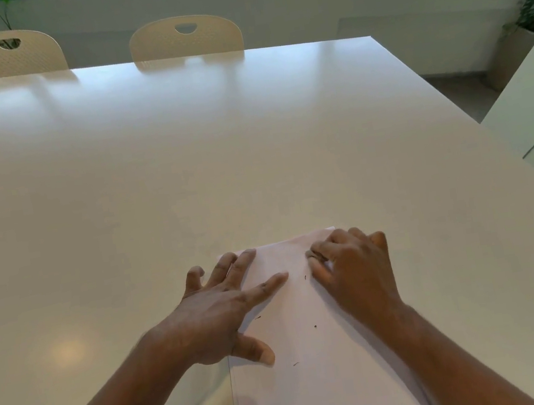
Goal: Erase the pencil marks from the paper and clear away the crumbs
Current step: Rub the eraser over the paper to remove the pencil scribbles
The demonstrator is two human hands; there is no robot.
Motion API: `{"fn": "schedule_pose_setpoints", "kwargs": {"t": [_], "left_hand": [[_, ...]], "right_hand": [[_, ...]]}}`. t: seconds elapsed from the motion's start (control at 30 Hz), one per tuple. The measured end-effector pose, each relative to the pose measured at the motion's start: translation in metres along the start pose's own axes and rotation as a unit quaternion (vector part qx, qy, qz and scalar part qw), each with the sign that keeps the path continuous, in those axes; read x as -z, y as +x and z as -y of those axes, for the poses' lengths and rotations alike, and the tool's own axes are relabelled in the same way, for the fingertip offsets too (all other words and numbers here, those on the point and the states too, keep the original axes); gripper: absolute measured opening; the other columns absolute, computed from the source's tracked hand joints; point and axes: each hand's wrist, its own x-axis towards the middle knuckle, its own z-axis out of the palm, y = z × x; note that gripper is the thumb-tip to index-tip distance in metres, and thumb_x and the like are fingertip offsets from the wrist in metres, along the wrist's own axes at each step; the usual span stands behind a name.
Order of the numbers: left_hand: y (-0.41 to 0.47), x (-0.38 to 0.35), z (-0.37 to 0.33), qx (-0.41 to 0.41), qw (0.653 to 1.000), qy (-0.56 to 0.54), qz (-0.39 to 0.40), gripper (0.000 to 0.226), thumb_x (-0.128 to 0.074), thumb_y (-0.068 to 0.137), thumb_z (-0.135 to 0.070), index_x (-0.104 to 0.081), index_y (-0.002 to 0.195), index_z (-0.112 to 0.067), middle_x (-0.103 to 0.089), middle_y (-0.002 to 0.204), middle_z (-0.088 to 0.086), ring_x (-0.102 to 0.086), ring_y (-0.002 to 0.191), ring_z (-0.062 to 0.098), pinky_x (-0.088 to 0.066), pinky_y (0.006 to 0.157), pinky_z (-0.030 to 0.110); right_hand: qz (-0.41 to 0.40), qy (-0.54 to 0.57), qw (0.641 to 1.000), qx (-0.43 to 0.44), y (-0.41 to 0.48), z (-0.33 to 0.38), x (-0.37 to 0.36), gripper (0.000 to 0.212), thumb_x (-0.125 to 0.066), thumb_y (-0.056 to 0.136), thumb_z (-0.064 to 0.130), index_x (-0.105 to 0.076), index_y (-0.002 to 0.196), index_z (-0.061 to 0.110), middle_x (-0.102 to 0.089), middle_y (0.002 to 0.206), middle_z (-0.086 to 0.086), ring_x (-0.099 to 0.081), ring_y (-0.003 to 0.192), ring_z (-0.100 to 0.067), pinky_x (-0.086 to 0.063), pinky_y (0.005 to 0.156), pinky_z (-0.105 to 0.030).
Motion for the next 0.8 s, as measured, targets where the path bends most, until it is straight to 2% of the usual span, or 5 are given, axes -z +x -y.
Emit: {"fn": "schedule_pose_setpoints", "kwargs": {"t": [0.2, 0.33, 0.4, 0.6, 0.8], "left_hand": [[0.001, 0.000, 0.000, 0.002, 1.000, -0.002, 0.001, 0.115, -0.063, 0.077, -0.086, 0.024, 0.150, -0.067, 0.042, 0.167, -0.003, 0.036, 0.155, 0.021, 0.004, 0.121, 0.057], [0.002, 0.000, 0.001, 0.000, 1.000, -0.005, 0.002, 0.115, -0.063, 0.076, -0.088, 0.025, 0.149, -0.069, 0.041, 0.167, -0.004, 0.037, 0.154, 0.021, 0.006, 0.122, 0.058], [0.001, -0.001, 0.000, 0.003, 1.000, -0.008, 0.002, 0.116, -0.064, 0.076, -0.086, 0.024, 0.149, -0.069, 0.041, 0.167, -0.004, 0.037, 0.154, 0.021, 0.007, 0.122, 0.059], [0.002, -0.001, 0.000, 0.003, 1.000, -0.005, 0.002, 0.115, -0.063, 0.077, -0.085, 0.026, 0.149, -0.068, 0.043, 0.166, -0.004, 0.038, 0.154, 0.021, 0.005, 0.121, 0.057], [0.000, -0.001, 0.000, -0.003, 1.000, -0.004, -0.004, 0.115, -0.060, 0.075, -0.089, 0.025, 0.149, -0.068, 0.042, 0.166, -0.004, 0.037, 0.154, 0.021, 0.007, 0.121, 0.056]], "right_hand": [[0.036, 0.038, 0.994, 0.093, -0.029, 0.017, 0.003, 0.017, -0.062, 0.094, 0.039, -0.071, 0.083, 0.031, -0.060, 0.078, 0.012, -0.056, 0.075, -0.013, -0.028, 0.072, -0.036], [0.015, -0.001, 1.000, 0.015, -0.008, -0.003, 0.005, 0.021, -0.059, 0.094, 0.042, -0.075, 0.083, 0.032, -0.067, 0.081, 0.012, -0.059, 0.076, -0.017, -0.030, 0.072, -0.037], [0.015, 0.003, 1.000, 0.011, -0.008, -0.002, 0.008, 0.022, -0.058, 0.094, 0.041, -0.074, 0.082, 0.031, -0.066, 0.081, 0.011, -0.059, 0.076, -0.018, -0.030, 0.071, -0.037], [0.039, 0.043, 0.992, 0.109, -0.064, 0.032, 0.016, 0.017, -0.064, 0.095, 0.040, -0.070, 0.083, 0.030, -0.059, 0.078, 0.012, -0.054, 0.075, -0.015, -0.033, 0.072, -0.038], [-0.009, 0.002, 1.000, 0.016, -0.039, 0.003, 0.017, 0.015, -0.065, 0.090, 0.039, -0.076, 0.083, 0.032, -0.065, 0.077, 0.012, -0.058, 0.073, -0.016, -0.034, 0.071, -0.038]]}}
